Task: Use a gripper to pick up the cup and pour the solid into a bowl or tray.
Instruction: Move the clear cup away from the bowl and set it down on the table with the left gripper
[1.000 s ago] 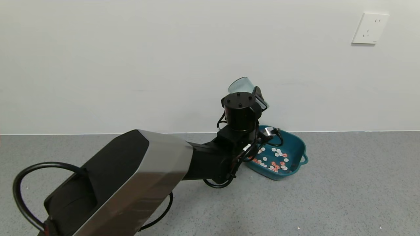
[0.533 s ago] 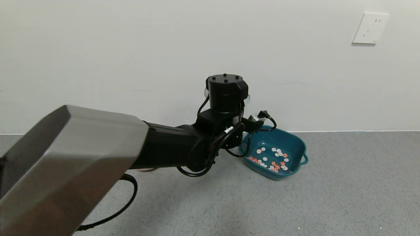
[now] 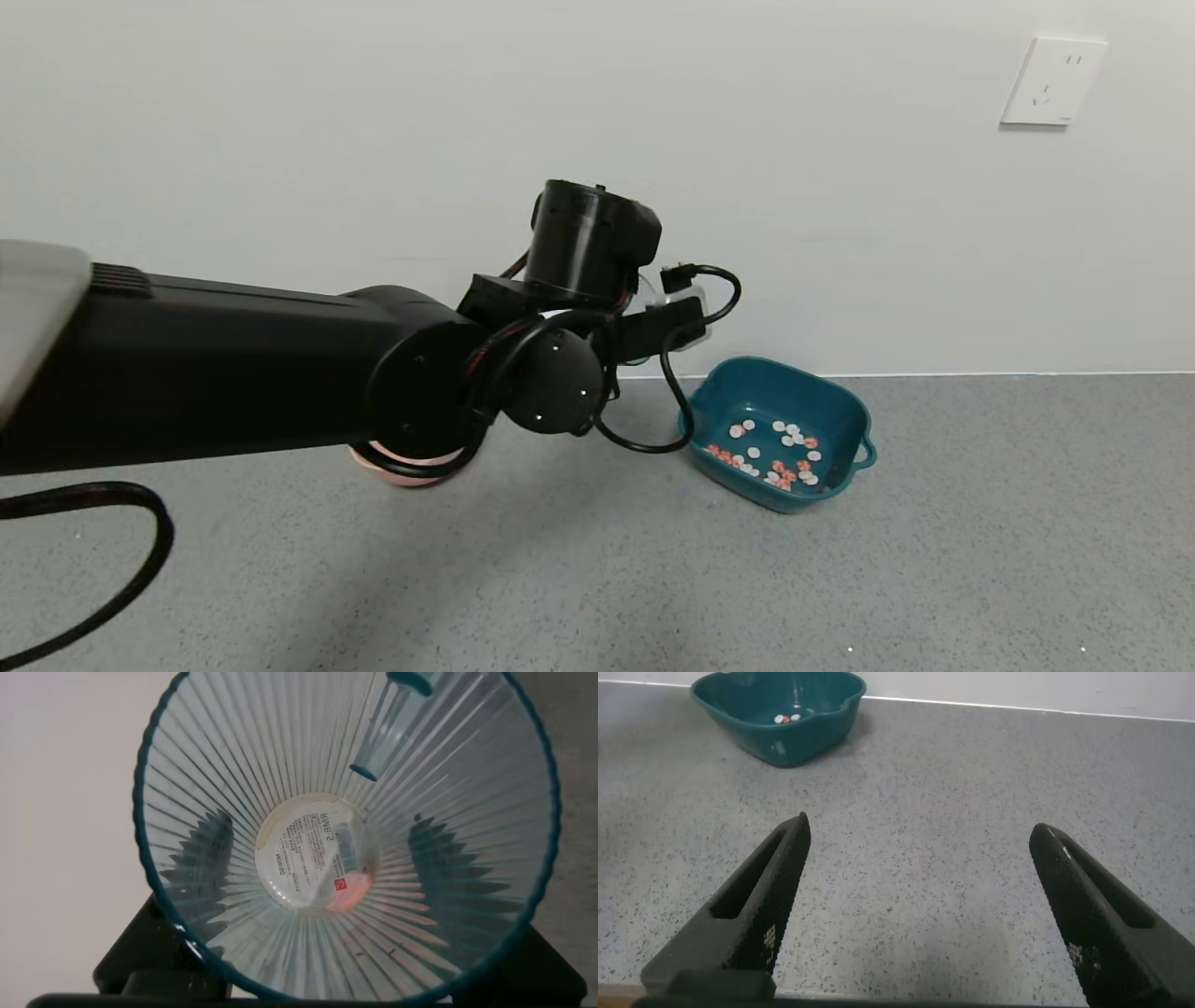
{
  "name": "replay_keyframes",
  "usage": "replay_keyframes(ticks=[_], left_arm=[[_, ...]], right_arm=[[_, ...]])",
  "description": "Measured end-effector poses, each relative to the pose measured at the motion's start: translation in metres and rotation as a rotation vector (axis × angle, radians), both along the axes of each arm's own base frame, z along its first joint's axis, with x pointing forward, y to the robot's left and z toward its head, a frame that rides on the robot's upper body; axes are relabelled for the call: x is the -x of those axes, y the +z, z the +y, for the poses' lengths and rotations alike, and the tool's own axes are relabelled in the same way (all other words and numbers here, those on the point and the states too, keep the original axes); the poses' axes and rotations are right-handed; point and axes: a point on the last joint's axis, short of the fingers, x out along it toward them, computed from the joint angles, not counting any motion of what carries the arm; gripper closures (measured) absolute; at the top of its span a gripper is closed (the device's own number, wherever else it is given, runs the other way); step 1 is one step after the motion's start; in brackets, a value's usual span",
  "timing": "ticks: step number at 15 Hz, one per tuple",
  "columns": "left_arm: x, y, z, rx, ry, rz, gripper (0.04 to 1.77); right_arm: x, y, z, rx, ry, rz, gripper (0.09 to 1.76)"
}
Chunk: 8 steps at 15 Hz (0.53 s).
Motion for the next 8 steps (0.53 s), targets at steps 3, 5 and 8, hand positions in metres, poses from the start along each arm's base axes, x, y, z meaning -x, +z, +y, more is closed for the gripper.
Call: replay_keyframes(ticks=[3, 5, 8], left_arm=[[0.007, -0.004, 0.028, 0.234, 0.047, 0.063, 0.53], [0.011, -0.005, 0.040, 0.426, 0.094, 0.093, 0.53], [0.016, -0.011, 0.055, 0.625, 0.163, 0.143, 0.53]], right_arm=[[0.000, 0.000, 0.000, 0.000, 0.000, 0.000, 0.14], [0.000, 0.000, 0.000, 0.000, 0.000, 0.000, 0.14], [0.000, 0.000, 0.000, 0.000, 0.000, 0.000, 0.14]])
